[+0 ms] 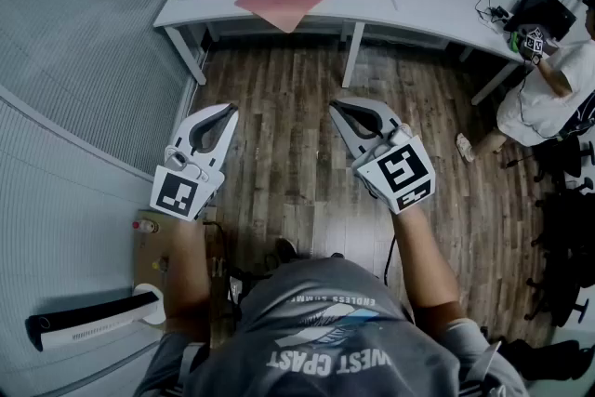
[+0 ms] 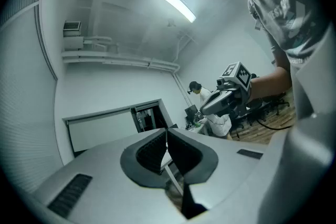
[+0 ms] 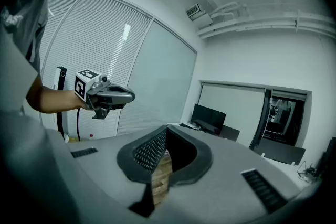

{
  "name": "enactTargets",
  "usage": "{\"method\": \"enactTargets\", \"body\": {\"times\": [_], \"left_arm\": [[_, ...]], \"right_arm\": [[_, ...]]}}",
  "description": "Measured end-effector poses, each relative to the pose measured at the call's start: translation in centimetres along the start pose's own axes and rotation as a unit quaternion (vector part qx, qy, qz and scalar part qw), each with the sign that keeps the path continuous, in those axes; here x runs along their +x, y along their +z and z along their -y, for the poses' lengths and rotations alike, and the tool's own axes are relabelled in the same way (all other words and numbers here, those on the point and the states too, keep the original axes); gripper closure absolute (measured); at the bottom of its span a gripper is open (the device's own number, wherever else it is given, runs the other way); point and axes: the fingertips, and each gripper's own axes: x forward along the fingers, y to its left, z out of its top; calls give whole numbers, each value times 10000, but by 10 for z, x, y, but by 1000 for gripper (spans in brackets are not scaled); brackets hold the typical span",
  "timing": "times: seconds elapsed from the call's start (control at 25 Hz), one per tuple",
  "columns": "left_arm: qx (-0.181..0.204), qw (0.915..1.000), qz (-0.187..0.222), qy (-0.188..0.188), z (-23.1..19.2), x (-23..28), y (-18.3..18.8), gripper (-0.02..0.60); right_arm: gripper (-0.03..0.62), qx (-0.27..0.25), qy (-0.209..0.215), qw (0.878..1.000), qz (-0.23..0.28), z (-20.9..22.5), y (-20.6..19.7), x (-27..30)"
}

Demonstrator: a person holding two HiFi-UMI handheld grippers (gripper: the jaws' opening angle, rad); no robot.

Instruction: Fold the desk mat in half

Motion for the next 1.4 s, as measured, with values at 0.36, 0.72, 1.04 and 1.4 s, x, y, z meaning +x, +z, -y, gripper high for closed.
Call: {"method": "enactTargets", "body": {"times": [0.36,0.72,1.04,1.4], "left_arm": [[-106,9999,15,-95,-28,10,-23,557],[-213,9993,133,-264,-55,19,-45,557],[-300,9989,122,-335,-70,44,-61,557],[-345,9988,-336,-92,-100,96,-90,557]], "right_arm": [[569,60,-84,9998,-143,6,-4,33],[568,189,-273,9994,-82,12,-6,61],[568,167,-315,9990,-253,37,-16,83],[568,329,5,9993,-184,97,-39,133]]}}
